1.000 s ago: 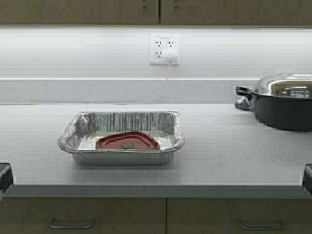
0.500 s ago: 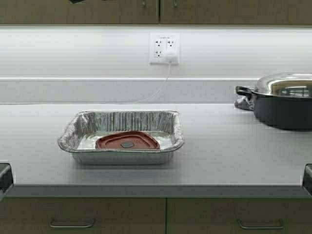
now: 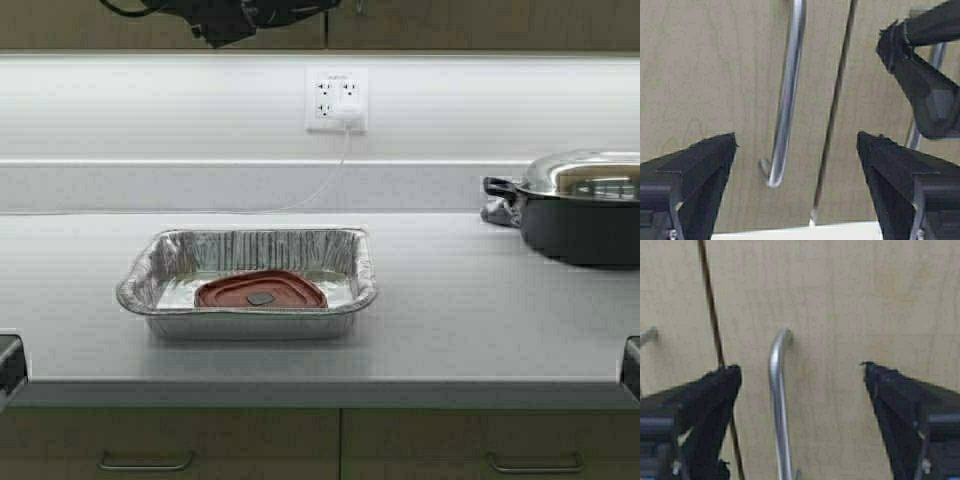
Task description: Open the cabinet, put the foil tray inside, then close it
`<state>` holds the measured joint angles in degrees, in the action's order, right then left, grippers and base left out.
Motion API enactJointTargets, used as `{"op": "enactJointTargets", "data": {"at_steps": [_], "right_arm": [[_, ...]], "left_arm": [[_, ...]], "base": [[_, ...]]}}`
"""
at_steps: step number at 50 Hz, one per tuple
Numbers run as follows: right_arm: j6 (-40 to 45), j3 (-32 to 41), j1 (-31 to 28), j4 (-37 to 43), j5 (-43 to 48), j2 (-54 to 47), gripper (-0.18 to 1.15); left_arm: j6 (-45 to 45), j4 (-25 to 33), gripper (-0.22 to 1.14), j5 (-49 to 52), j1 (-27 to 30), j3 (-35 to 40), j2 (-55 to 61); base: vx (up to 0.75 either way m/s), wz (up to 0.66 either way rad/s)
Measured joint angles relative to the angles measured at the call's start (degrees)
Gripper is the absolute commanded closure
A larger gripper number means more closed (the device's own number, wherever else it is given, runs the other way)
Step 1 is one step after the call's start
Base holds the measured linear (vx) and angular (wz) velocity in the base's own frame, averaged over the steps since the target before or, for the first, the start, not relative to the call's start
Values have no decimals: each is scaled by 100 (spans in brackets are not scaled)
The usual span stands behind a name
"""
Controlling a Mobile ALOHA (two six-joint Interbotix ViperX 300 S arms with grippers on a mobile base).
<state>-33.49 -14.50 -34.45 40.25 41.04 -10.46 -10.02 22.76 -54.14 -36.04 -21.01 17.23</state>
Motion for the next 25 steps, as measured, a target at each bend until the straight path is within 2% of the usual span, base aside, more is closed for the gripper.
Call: {"op": "enactJointTargets", "data": {"at_steps": [3,6,10,12,15,17,19,21,25], "right_arm": [[0,70,-9,0,-44,-35,9],[0,114,9,9,-114,-53,27],[0,176,26,9,-185,-114,58],[0,255,0,9,-220,-185,78],[0,404,-26,9,-281,-299,97],[-9,457,-9,9,-308,-343,101],[-18,483,35,9,-352,-360,98],[-26,510,53,9,-404,-369,93],[-26,519,79,9,-448,-360,87]], "left_arm": [[0,35,1,0,26,88,70],[0,70,14,0,26,158,141],[0,123,38,53,35,272,220],[0,167,52,141,44,352,264],[-26,202,75,404,35,492,316],[-44,202,88,606,62,554,325],[-62,211,98,835,79,642,343],[-79,202,98,1037,97,703,343],[-132,167,89,1283,132,773,308]], "base": [[0,0],[0,0],[0,0],[-1,-2],[-2,1],[-3,3],[-3,2],[-4,2],[-6,3]]}}
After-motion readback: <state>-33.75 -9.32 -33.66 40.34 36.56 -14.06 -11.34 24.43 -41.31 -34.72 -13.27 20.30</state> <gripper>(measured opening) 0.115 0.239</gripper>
